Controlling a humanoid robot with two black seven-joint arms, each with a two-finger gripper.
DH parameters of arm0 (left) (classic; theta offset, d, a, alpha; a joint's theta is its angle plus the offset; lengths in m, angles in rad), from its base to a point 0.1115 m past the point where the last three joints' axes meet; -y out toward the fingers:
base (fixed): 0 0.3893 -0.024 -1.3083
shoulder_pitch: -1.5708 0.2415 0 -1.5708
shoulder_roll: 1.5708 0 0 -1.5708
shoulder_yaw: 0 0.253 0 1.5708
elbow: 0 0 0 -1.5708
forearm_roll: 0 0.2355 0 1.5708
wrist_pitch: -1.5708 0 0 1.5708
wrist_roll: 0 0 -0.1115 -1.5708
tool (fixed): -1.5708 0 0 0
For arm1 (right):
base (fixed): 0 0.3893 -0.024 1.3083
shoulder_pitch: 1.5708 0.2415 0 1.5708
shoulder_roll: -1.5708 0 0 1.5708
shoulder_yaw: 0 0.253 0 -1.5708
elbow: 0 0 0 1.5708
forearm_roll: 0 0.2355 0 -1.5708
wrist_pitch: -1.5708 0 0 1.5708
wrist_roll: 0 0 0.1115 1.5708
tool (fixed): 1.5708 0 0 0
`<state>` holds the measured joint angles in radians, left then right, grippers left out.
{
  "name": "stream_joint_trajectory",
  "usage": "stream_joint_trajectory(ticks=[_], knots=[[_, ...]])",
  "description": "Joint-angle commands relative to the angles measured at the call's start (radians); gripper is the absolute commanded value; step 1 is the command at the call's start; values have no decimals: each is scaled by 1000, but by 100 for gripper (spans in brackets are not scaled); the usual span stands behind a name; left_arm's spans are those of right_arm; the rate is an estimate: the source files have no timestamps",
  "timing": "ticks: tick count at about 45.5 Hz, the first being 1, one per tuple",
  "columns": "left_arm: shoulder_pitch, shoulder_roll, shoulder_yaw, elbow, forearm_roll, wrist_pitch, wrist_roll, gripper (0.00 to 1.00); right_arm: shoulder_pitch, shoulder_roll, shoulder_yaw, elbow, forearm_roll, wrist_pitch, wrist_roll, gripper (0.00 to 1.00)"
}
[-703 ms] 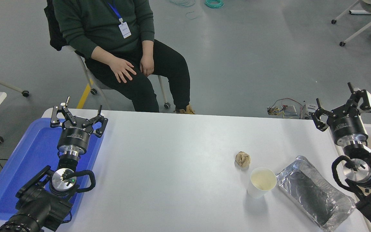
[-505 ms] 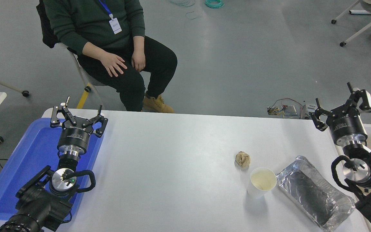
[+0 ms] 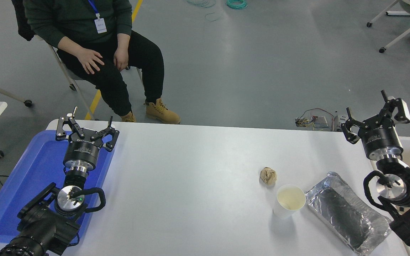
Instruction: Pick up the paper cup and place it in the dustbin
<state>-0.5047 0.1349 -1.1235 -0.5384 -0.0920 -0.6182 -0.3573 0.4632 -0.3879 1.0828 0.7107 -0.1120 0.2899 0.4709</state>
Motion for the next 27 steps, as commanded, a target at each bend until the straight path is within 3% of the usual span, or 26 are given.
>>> stream_joint_trajectory(ticks=[1,27], knots=[[0,0,1,0,0,0,0,100,11,-3,0,1,0,0,0,100],[0,-1,1,0,0,0,0,100,14,1,-26,-4,-2,0,0,100]])
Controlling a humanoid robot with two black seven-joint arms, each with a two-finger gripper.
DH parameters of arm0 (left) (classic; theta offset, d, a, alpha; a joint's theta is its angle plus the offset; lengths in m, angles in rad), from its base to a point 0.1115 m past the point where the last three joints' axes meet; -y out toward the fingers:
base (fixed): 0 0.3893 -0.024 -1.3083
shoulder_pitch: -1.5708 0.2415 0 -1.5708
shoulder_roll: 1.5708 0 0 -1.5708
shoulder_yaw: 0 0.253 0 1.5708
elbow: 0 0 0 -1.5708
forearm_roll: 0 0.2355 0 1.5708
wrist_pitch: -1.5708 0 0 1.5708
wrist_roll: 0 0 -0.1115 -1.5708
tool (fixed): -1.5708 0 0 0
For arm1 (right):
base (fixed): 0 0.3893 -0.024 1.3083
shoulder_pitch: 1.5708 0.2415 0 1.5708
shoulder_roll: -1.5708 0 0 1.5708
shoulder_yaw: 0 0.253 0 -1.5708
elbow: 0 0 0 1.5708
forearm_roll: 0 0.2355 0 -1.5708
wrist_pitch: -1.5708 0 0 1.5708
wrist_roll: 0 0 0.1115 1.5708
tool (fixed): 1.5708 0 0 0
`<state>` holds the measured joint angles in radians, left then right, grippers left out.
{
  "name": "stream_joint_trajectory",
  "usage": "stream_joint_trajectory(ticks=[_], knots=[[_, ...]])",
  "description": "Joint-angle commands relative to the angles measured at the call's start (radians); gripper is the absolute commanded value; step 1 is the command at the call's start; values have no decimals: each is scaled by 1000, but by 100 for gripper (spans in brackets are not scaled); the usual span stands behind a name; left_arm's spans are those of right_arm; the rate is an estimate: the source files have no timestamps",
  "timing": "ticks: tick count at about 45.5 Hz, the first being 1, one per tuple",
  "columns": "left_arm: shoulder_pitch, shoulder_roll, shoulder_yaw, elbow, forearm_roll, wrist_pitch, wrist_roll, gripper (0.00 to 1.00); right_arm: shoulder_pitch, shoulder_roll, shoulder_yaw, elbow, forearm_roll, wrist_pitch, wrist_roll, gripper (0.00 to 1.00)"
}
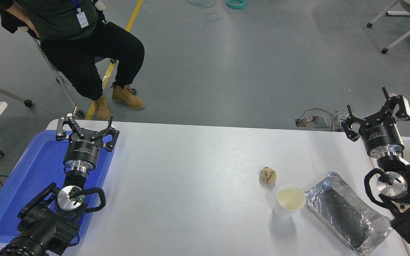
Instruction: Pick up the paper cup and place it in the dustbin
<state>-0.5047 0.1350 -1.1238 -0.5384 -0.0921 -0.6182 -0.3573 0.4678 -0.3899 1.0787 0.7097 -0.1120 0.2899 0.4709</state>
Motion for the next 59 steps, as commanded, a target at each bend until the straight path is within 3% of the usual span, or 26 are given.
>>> stream_joint_trajectory(ticks=[1,22,39,42,51,59], knots=[[0,0,-1,0,0,0,0,100,12,2,-26,-4,-2,0,0,100],[0,0,-1,0,0,0,0,100,120,-99,-213,-29,0,-11,-12,100],[0,0,1,0,0,0,0,100,439,-287,-894,-4,20,-43,-23,100],[0,0,1,0,0,0,0,100,485,-299,-971,-3,20,-41,-50,100],[0,0,1,0,0,0,0,100,656,-323,-1215,13,20,-25,-216,100],[0,-2,1,0,0,0,0,100,851,-265,-1537,17,18,-23,-273,100]])
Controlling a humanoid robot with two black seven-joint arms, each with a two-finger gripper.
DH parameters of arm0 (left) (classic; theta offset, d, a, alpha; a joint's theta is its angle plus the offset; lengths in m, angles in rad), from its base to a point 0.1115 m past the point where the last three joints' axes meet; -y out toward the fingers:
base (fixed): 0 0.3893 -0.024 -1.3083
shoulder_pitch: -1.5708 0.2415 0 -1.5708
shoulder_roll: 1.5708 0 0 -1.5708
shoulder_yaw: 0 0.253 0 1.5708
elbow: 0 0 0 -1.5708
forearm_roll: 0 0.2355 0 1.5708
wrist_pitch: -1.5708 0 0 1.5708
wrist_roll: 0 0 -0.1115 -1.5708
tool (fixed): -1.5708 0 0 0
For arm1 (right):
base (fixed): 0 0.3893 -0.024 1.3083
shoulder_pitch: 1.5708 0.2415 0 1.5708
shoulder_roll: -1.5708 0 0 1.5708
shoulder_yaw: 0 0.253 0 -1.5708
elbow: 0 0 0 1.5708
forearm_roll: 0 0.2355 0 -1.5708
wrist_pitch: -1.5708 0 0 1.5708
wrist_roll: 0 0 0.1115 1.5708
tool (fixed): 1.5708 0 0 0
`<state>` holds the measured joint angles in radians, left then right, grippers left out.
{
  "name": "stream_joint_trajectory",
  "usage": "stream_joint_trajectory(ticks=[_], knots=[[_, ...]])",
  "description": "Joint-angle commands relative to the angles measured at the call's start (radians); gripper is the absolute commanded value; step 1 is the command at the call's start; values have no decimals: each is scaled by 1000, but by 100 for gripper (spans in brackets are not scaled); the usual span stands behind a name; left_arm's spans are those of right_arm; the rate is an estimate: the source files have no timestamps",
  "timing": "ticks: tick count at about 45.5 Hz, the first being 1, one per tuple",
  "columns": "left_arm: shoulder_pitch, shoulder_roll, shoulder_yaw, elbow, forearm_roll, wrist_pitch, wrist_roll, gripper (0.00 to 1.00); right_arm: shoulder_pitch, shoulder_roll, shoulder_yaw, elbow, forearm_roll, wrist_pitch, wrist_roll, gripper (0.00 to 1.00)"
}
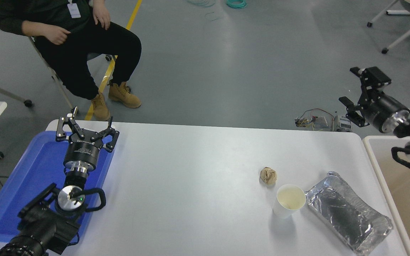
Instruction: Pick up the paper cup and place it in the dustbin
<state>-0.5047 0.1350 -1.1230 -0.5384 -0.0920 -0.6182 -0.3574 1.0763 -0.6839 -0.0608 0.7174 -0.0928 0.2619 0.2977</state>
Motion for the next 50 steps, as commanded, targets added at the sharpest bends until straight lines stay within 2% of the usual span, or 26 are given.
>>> stream_joint_trajectory(ticks=[1,8,16,21,29,34,41,50], knots=[[0,0,0,0,0,0,0,100,264,43,-442,10,-1,7,-103,100],[0,0,0,0,0,0,0,100,416,119,-750,10,-7,68,-108,100],[0,0,0,0,0,0,0,100,519,178,-924,11,-18,203,-107,100],[0,0,0,0,0,0,0,100,568,185,-952,62,-62,249,-107,100],[0,-2,0,0,0,0,0,100,651,185,-953,207,-246,257,-108,100],[0,0,0,0,0,0,0,100,702,195,-978,307,-312,261,-108,100],[0,-2,0,0,0,0,0,100,803,224,-1064,445,-323,281,-106,100],[0,0,0,0,0,0,0,100,904,225,-1062,551,-306,393,-108,100]])
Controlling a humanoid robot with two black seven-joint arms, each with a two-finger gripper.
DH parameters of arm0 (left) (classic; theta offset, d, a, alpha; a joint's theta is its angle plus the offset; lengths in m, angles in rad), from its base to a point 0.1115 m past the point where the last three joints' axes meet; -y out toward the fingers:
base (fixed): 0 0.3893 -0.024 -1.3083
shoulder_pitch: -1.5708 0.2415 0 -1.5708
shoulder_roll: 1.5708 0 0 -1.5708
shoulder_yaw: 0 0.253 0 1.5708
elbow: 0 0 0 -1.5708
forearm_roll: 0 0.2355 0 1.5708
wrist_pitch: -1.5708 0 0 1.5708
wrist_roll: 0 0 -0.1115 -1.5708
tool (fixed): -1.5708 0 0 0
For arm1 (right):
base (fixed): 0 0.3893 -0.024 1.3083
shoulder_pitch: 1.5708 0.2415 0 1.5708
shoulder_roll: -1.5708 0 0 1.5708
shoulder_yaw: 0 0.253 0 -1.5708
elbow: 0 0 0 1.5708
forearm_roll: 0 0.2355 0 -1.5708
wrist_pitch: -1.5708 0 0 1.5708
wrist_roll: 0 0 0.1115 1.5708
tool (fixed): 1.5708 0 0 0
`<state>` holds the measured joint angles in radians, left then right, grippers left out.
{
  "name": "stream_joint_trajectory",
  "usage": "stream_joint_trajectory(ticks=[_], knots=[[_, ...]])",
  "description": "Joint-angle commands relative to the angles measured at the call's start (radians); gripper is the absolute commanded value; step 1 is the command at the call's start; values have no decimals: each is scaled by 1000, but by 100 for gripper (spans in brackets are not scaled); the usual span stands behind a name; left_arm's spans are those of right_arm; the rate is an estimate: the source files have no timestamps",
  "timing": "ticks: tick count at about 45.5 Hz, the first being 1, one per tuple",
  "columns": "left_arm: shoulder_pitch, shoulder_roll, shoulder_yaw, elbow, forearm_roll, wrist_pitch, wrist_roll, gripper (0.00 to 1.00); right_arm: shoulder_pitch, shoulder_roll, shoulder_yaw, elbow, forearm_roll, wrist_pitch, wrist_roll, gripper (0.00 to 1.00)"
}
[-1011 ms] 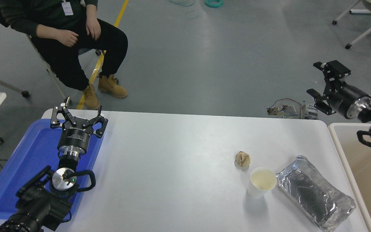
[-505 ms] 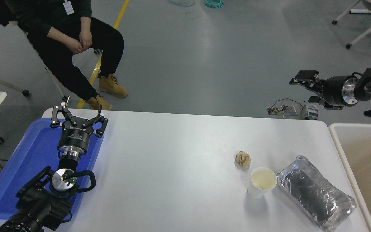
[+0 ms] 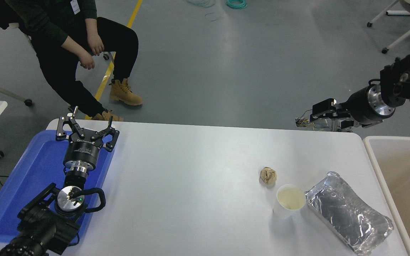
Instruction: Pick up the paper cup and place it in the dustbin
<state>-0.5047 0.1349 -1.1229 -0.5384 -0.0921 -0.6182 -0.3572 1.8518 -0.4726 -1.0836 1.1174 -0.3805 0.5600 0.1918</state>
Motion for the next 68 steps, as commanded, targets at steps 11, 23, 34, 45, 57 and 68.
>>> stream_joint_trajectory(ticks=[11,23,34,45,57,68], knots=[[0,0,0,0,0,0,0,100,201,42,-48,186,78,166,-57,100],[0,0,0,0,0,0,0,100,285,69,-93,200,212,225,-207,100],[0,-1,0,0,0,0,0,100,328,83,-131,202,276,225,-256,100],[0,0,0,0,0,0,1,100,326,81,-130,202,278,225,-256,100],[0,0,0,0,0,0,0,100,308,81,-79,208,249,225,-242,100],[0,0,-2,0,0,0,0,100,285,111,-36,205,201,225,-242,100]])
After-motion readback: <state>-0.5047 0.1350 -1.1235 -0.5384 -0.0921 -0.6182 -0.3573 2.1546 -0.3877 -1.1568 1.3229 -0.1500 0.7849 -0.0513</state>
